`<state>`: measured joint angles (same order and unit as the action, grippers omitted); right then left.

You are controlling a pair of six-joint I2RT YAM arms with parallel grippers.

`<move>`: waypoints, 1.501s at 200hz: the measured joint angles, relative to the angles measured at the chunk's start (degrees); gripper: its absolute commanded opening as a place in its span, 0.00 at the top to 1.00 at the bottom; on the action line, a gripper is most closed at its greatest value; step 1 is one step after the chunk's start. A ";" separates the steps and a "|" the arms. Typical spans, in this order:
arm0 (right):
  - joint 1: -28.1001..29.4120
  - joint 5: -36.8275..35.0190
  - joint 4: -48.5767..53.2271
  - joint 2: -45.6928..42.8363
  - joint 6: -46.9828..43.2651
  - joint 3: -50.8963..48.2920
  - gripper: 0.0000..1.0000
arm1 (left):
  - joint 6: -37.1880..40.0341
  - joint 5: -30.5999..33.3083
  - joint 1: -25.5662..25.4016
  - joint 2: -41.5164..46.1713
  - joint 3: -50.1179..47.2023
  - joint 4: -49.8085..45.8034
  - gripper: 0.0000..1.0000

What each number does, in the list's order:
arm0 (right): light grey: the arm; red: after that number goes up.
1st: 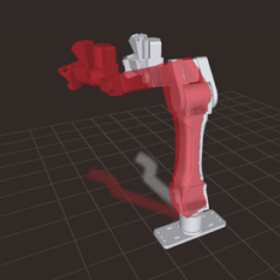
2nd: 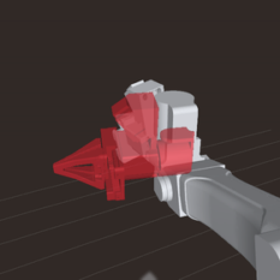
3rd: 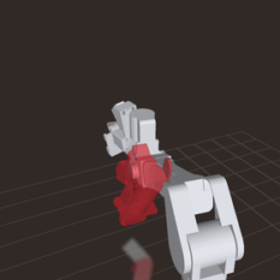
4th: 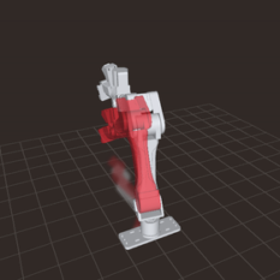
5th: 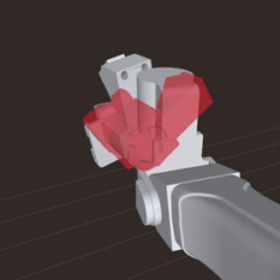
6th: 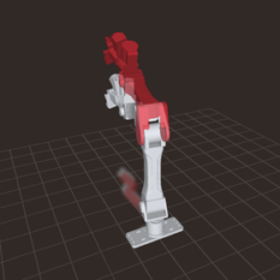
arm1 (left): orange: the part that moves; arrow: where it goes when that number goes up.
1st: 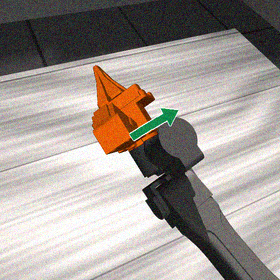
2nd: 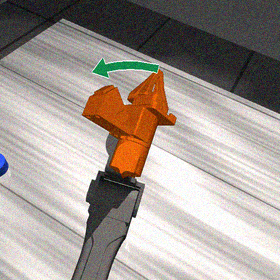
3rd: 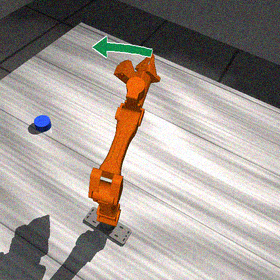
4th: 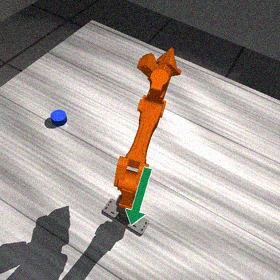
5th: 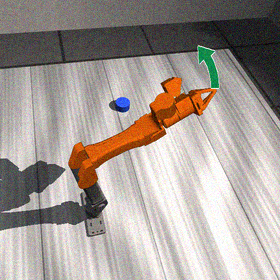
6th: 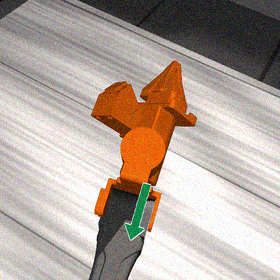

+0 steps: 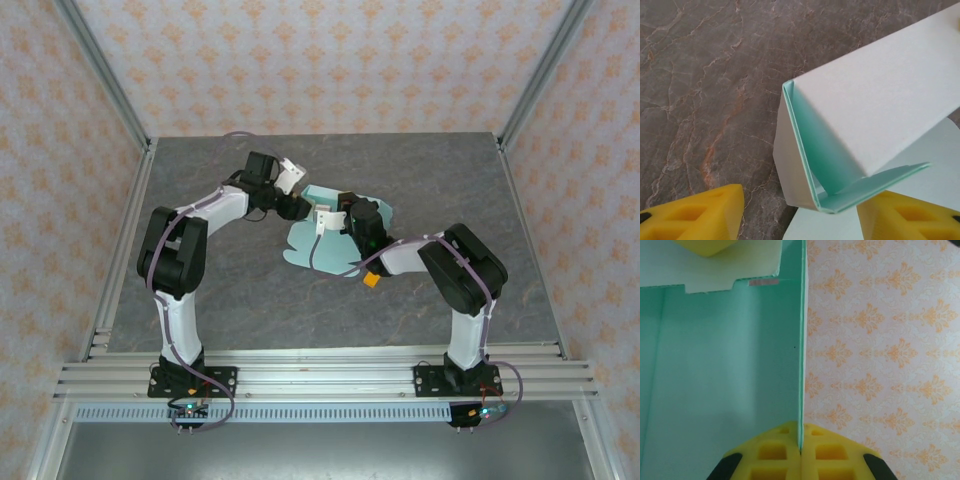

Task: Fold the paper box

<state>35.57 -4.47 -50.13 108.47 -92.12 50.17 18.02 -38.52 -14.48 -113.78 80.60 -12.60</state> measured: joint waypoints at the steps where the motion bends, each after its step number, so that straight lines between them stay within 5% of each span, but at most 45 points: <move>1: 0.00 0.00 0.00 0.00 0.00 0.00 1.00 | 0.04 -0.04 0.00 0.00 0.09 -0.11 0.37; 68: 0.00 0.81 1.20 0.00 0.85 0.22 1.00 | -0.44 -2.14 0.22 -1.81 2.36 -2.03 0.35; 154: 0.07 1.40 3.39 -0.55 3.76 0.20 1.00 | -9.73 6.54 -2.51 -0.24 -5.75 13.44 0.37; 300: 0.04 1.42 4.35 -0.63 4.90 0.61 1.00 | -14.01 9.57 -3.96 1.03 -9.46 19.06 0.72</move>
<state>35.62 -3.05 -45.78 107.83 -87.22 50.78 4.01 -28.95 -18.44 -112.75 71.13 6.46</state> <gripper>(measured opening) 0.040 0.295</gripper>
